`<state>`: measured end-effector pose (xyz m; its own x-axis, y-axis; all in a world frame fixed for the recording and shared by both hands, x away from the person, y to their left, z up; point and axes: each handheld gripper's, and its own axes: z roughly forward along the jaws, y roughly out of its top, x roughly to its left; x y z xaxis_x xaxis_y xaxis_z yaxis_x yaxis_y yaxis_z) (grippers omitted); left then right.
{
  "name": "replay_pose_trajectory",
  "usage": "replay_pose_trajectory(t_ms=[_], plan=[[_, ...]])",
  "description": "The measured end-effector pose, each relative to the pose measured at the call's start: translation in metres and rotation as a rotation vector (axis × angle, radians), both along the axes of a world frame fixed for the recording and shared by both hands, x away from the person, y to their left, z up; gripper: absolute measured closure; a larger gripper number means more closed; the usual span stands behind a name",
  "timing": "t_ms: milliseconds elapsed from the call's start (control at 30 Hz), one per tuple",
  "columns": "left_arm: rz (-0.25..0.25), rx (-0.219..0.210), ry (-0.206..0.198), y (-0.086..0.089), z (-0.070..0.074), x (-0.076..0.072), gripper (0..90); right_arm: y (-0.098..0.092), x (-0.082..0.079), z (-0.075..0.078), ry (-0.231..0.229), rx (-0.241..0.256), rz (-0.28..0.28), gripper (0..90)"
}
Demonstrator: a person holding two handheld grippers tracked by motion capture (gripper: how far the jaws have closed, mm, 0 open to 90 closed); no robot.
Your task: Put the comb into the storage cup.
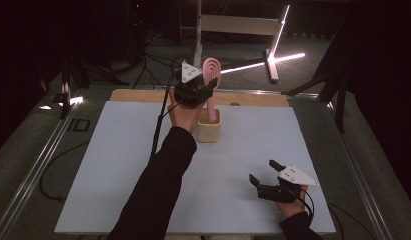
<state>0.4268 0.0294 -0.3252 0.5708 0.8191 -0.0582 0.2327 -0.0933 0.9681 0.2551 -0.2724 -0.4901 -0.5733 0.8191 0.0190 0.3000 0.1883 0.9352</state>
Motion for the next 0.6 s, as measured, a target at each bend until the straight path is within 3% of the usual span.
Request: replay_pose_trajectory(t_ms=[600], plan=[[0.015,0.019,0.002,-0.0082,-0.0084,0.0033,64.3,-0.0005,0.0002,-0.0006,0.001,-0.003,0.001,9.2]])
